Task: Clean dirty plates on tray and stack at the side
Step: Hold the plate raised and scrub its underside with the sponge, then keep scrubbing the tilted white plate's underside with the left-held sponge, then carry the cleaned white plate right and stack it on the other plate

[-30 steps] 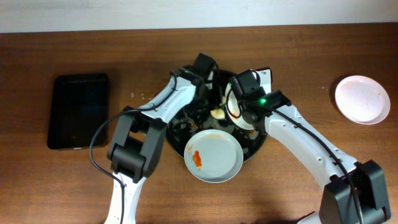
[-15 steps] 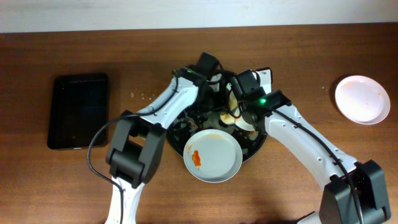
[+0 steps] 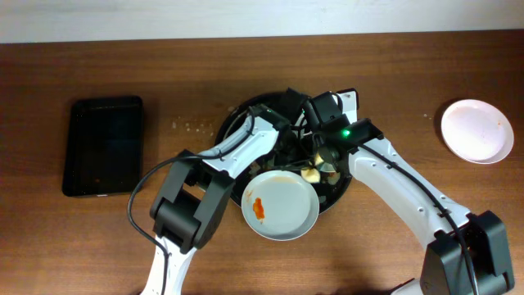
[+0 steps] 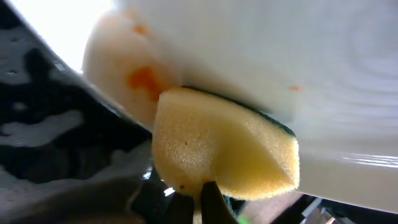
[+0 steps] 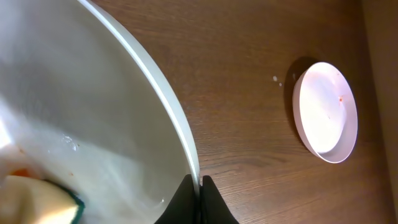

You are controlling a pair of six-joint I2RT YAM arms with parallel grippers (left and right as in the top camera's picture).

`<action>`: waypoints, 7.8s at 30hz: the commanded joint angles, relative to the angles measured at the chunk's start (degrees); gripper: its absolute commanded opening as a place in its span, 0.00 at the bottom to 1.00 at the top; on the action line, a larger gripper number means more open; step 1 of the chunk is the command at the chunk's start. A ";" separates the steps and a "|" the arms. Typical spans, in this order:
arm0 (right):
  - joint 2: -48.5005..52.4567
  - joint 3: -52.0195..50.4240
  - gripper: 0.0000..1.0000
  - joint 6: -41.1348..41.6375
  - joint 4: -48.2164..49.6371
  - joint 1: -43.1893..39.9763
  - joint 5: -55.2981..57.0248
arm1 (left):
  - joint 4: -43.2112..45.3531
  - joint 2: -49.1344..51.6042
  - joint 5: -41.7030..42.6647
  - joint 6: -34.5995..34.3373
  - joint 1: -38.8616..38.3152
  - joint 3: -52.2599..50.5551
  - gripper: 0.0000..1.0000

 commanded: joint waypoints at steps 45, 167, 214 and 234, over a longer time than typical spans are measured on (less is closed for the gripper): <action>-2.69 5.33 0.04 -14.32 -1.33 11.15 32.81 | -10.56 -11.17 -11.41 11.78 13.64 5.66 0.00; 1.92 5.25 0.04 4.79 -5.05 7.74 7.98 | 28.63 1.03 8.37 -1.55 12.50 -12.09 0.00; -4.85 16.59 0.04 0.46 -16.17 2.64 4.42 | 9.77 -10.03 8.09 13.29 17.40 -8.92 0.00; -3.45 16.57 0.04 13.53 -10.10 -48.24 -33.29 | 9.75 -10.03 8.11 13.44 17.40 -8.92 0.00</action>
